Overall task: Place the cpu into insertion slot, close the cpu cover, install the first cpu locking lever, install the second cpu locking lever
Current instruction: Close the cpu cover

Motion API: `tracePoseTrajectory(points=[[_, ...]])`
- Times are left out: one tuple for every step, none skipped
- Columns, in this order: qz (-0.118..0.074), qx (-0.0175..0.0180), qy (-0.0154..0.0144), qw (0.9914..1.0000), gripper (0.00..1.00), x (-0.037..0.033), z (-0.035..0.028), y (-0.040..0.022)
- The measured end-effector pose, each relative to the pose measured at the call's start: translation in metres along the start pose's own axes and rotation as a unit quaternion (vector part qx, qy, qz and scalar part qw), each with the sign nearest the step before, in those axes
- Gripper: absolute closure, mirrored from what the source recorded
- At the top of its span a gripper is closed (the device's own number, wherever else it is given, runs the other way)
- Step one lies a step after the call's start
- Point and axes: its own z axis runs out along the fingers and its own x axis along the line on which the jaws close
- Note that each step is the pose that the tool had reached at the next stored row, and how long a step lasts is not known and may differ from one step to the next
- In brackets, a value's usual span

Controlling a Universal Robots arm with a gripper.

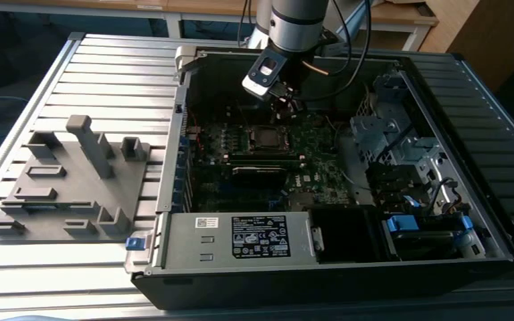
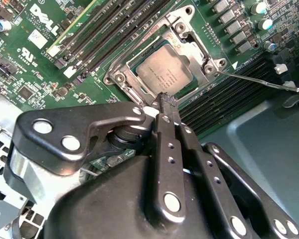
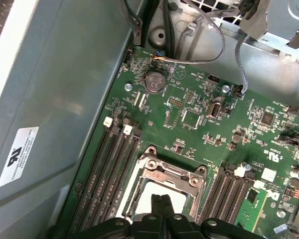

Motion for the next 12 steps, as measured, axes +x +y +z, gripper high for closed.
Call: tracePoseTrajectory(points=[[0.0,0.0,0.0,1.0,0.9,0.0,0.0,0.0],[0.0,0.0,0.0,1.0,0.9,0.0,0.0,0.0],[0.0,0.0,0.0,1.0,0.9,0.0,0.0,0.0],[-0.001,0.0,0.0,1.0,0.9,0.0,0.0,0.0],[-0.002,0.0,0.0001,1.0,0.9,0.0,0.0,0.0],[-0.003,-0.0001,0.0003,0.99999,0.9,0.0,0.0,0.0],[-0.005,-0.0001,0.0004,0.99999,0.9,0.0,0.0,0.0],[-0.007,-0.0001,0.0005,0.99997,0.9,0.0,0.0,0.0],[-0.009,-0.0001,0.0006,0.99996,0.9,0.0,0.0,0.0],[-0.009,-0.0001,0.0006,0.99996,0.9,0.0,0.0,0.0],[-0.009,-0.0001,0.0006,0.99996,0.9,0.0,0.0,0.0],[-0.009,-0.0001,0.0006,0.99996,0.9,0.0,0.0,0.0]])
